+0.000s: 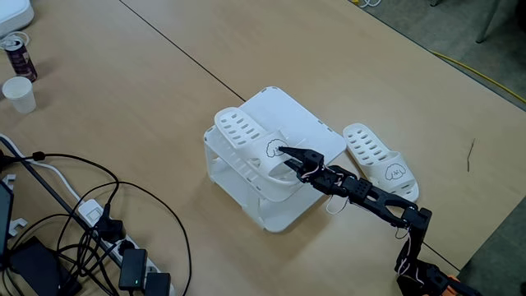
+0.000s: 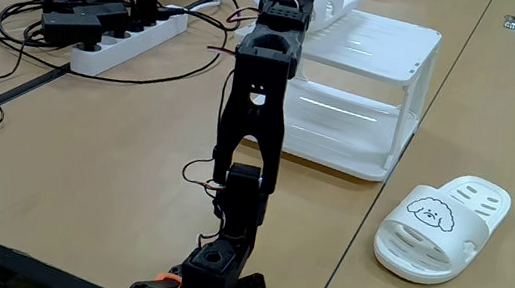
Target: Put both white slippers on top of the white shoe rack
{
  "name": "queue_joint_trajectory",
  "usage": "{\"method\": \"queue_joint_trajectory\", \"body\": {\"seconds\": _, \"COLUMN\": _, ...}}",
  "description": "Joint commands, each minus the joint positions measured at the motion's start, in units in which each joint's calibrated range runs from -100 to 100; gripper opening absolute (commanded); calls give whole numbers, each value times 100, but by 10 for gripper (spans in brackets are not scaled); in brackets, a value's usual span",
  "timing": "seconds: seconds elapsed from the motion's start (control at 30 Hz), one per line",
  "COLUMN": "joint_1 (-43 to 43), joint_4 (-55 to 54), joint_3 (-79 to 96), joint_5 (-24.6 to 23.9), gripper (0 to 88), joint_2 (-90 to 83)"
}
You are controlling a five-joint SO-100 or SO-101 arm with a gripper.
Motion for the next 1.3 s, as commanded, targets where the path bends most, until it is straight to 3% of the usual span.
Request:
{"method": "queue_joint_trajectory", "body": {"seconds": 0.0, "joint_1": -21, "joint_4": -18, "joint_3": -184, "joint_5": 42, "gripper": 126, "joint_2": -208}}
{"method": "queue_joint_trajectory", "body": {"seconds": 0.83, "joint_1": -268, "joint_4": -35, "joint_3": 845, "joint_5": 42, "gripper": 148, "joint_2": -258}}
{"method": "queue_joint_trajectory", "body": {"seconds": 1.27, "joint_1": -268, "joint_4": -35, "joint_3": 1702, "joint_5": 42, "gripper": 147, "joint_2": -1243}}
